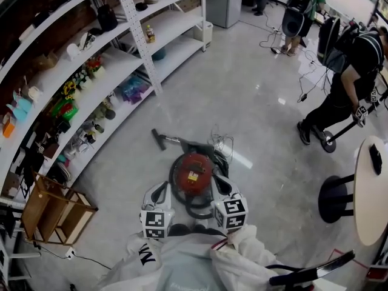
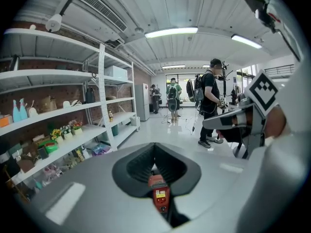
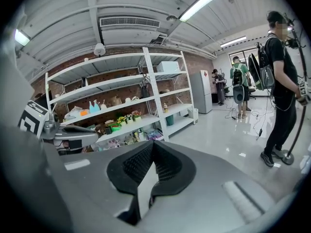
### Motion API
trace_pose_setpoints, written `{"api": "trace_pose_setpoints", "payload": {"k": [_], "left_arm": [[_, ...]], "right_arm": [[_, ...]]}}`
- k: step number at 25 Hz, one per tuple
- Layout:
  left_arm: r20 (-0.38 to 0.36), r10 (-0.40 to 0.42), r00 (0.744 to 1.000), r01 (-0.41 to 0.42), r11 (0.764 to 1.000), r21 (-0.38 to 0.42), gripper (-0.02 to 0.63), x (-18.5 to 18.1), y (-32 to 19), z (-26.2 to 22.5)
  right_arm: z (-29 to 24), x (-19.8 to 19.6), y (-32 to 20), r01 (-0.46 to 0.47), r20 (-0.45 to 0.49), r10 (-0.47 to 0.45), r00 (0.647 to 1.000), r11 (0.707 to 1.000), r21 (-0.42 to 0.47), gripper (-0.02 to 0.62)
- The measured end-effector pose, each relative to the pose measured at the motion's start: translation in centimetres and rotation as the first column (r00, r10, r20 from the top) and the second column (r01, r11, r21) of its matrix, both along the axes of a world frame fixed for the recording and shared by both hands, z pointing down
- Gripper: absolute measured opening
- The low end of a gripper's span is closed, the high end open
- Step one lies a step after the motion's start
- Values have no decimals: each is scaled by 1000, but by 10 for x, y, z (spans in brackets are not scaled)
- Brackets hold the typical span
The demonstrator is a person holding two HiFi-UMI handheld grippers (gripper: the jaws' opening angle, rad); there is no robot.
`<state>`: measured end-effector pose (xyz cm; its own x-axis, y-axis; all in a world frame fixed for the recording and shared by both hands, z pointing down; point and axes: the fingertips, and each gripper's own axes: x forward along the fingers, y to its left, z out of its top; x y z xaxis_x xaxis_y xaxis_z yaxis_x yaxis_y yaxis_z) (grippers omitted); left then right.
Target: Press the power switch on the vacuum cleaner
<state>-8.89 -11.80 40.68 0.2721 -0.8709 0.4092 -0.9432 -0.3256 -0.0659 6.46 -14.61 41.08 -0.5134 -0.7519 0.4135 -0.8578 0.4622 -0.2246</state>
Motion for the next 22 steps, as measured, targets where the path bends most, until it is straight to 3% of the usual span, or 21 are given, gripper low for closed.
{"api": "trace_pose_setpoints", "payload": {"k": [6, 22], "left_arm": [[10, 6, 1000, -6, 1000, -24, 0, -1, -8, 5], [-40, 80, 996, -86, 984, -155, 0, 5, -34, 70]], "right_arm": [[4, 5, -6, -26, 32, 27, 999, 999, -18, 0], [53, 12, -24, -122, -33, 119, 992, 983, -135, 0]]}}
